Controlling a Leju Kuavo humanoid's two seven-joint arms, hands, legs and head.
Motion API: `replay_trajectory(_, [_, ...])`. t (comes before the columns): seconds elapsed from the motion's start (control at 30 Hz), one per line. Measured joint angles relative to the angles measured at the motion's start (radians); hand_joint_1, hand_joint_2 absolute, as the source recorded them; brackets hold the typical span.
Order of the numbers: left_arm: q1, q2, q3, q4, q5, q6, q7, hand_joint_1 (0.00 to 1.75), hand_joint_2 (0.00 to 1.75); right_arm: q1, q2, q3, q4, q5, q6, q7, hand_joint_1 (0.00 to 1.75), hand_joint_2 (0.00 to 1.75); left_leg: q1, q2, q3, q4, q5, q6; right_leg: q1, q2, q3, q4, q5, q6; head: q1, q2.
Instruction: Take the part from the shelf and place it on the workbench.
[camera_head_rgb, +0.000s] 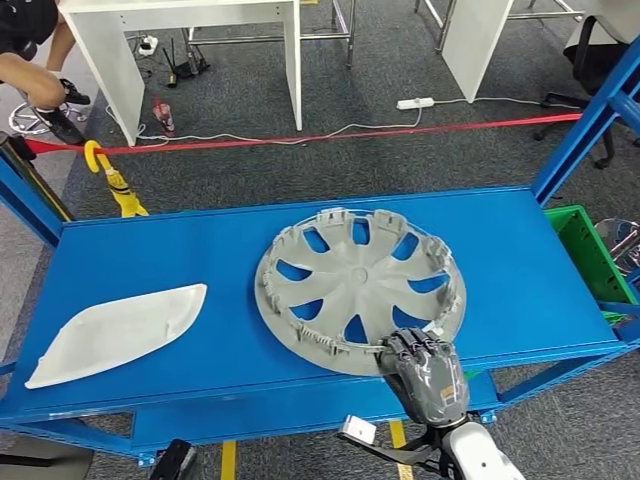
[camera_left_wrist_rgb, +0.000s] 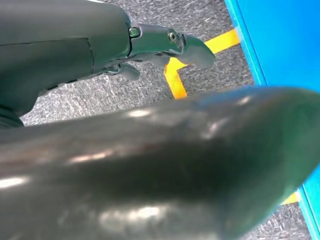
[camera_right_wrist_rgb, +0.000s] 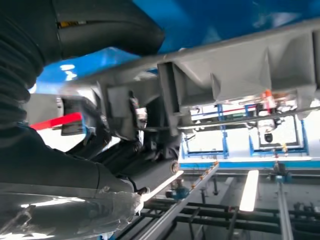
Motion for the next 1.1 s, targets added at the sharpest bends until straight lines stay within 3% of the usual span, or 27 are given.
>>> replay_trajectory(0.03, [0.0,-0.001,0.0,0.0,-0.001,0.0,0.0,0.0,0.0,0.003,-0.001,0.002,0.0,0.0,0.0,0.0,0.0,1.75,0.0,-0.003,0.003,0.0,-0.004,0.001,0.0,0.001,-0.043,0.06,-0.013,0.001,0.0,0.0])
replay_trajectory(0.07, [0.001,-0.001,0.0,0.0,-0.002,-0.001,0.0,0.0,0.0,0.006,-0.001,0.004,0.0,0.0,0.0,0.0,0.0,1.75,-0.001,-0.006,0.008,0.0,-0.008,0.0,0.0,0.002,-0.069,0.083,-0.003,0.001,0.0,0.0])
replay_trajectory(0.1, [0.002,-0.002,0.0,0.0,-0.003,-0.001,0.0,0.0,0.0,0.009,-0.002,0.005,0.0,0.0,0.0,0.001,0.0,1.75,-0.001,-0.009,0.015,0.0,-0.013,-0.001,0.0,0.002,-0.076,0.068,0.027,0.0,0.0,0.0])
replay_trajectory(0.17, [0.002,-0.003,0.0,0.0,-0.006,0.0,0.0,0.0,0.0,0.009,-0.004,0.008,0.0,0.0,0.0,0.003,0.0,1.75,-0.001,-0.015,0.033,0.0,-0.025,-0.006,-0.002,0.003,-0.036,-0.063,0.128,-0.002,0.0,0.0])
replay_trajectory(0.23, [0.0,-0.003,0.0,0.0,-0.008,0.0,0.0,0.0,0.0,0.008,-0.006,0.01,0.001,0.0,0.001,0.006,0.0,1.75,-0.005,-0.019,0.044,0.004,-0.036,-0.014,-0.005,0.007,0.011,-0.178,0.19,-0.007,-0.001,0.0])
replay_trajectory(0.37, [0.0,-0.003,0.002,0.0,-0.011,0.001,0.0,0.0,0.0,0.009,-0.008,0.014,0.002,-0.002,0.001,0.013,0.0,1.75,-0.01,-0.02,0.048,0.004,-0.038,0.01,-0.004,0.012,0.023,-0.204,0.198,-0.013,-0.003,0.0])
replay_trajectory(0.43, [0.0,-0.003,0.003,0.0,-0.011,0.001,0.0,0.0,0.0,0.009,-0.009,0.014,0.002,-0.004,0.002,0.015,0.87,1.75,-0.01,-0.019,0.052,-0.002,-0.038,0.009,-0.002,0.014,0.023,-0.204,0.196,-0.018,-0.003,0.0])
replay_trajectory(0.5, [0.0,-0.003,0.006,0.0,-0.011,0.001,0.0,0.0,0.0,0.01,-0.009,0.014,0.002,-0.004,0.002,0.015,1.75,1.75,-0.009,-0.018,0.054,-0.008,-0.036,0.0,-0.001,0.015,0.023,-0.204,0.194,-0.022,-0.003,0.0])
replay_trajectory(0.6, [0.001,-0.003,0.008,0.0,-0.011,0.001,0.0,0.0,0.0,0.01,-0.009,0.016,0.003,-0.005,0.002,0.015,1.75,1.75,-0.007,-0.018,0.056,-0.013,-0.035,-0.02,0.001,0.014,0.022,-0.203,0.193,-0.028,-0.003,0.0])
replay_trajectory(0.7, [0.001,-0.003,0.009,0.0,-0.011,0.001,0.0,0.0,0.0,0.011,-0.009,0.018,0.003,-0.005,0.002,0.016,1.75,1.75,-0.005,-0.018,0.056,-0.014,-0.036,-0.03,0.003,0.015,0.021,-0.203,0.193,-0.03,-0.002,0.0])
replay_trajectory(1.1, [0.001,-0.003,0.011,0.0,-0.017,0.002,0.0,0.0,0.0,0.015,-0.009,0.027,0.003,0.01,-0.001,0.025,1.75,1.75,-0.008,-0.018,0.055,-0.013,-0.037,-0.032,-0.002,0.014,0.023,-0.205,0.193,-0.029,-0.002,0.0])
